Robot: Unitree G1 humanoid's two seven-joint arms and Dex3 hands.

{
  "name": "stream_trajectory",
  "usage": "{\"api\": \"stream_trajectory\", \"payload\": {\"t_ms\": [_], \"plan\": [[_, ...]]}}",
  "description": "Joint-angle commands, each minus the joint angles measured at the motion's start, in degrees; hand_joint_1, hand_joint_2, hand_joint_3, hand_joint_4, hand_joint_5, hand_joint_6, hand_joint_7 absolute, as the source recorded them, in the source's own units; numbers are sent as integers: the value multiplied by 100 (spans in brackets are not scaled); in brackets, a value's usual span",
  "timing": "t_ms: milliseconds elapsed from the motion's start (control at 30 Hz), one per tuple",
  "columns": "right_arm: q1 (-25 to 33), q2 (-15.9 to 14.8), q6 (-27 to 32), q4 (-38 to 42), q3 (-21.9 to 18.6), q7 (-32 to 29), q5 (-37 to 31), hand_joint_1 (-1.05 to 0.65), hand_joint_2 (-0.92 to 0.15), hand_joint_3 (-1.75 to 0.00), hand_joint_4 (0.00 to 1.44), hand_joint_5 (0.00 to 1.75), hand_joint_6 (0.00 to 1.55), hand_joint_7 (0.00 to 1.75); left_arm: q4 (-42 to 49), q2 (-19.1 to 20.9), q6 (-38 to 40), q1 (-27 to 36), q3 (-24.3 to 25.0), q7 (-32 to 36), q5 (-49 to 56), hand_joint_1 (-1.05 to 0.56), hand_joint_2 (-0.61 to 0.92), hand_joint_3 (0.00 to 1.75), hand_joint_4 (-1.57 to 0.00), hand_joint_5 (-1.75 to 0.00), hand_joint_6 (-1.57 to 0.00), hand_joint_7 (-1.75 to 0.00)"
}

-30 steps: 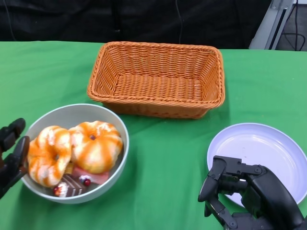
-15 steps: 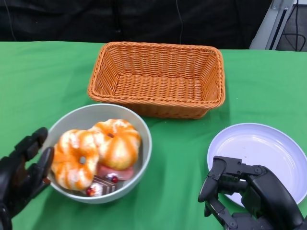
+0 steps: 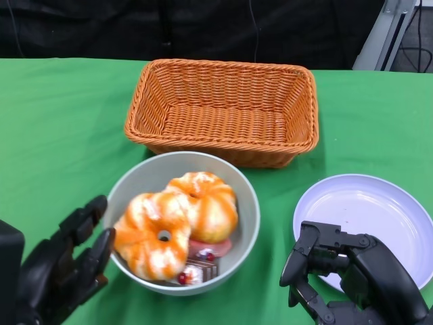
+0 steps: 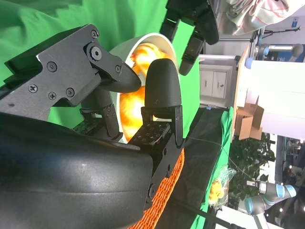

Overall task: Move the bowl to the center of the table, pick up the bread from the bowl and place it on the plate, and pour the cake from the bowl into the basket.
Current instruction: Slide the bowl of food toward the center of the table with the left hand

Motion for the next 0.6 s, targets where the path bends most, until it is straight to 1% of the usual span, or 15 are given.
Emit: {"api": "stream_trajectory", "payload": {"t_ms": [33, 367, 500, 600], "plan": [[14, -37, -43, 1, -54, 10, 60, -8, -55, -111, 75, 157, 78, 129, -150, -10, 63, 112, -85, -2, -51, -85, 92, 61, 0, 0, -3, -1], [13, -30, -59, 6, -51, -7, 39, -7, -56, -110, 76, 157, 78, 129, -352, -93, 113, 195, -223, 115, -23, -86, 92, 60, 0, 0, -4, -1], [4, -27, -65, 18, -34, 24, 66, -7, -56, -110, 75, 157, 78, 129, -444, -267, 39, 214, -408, 303, 92, -86, 92, 60, 0, 0, -2, 0], [7, -24, -51, 7, -34, 24, 65, -8, -56, -110, 75, 158, 78, 129, -439, -288, 34, 212, -428, 326, 91, -86, 92, 60, 0, 0, -1, 0]]}}
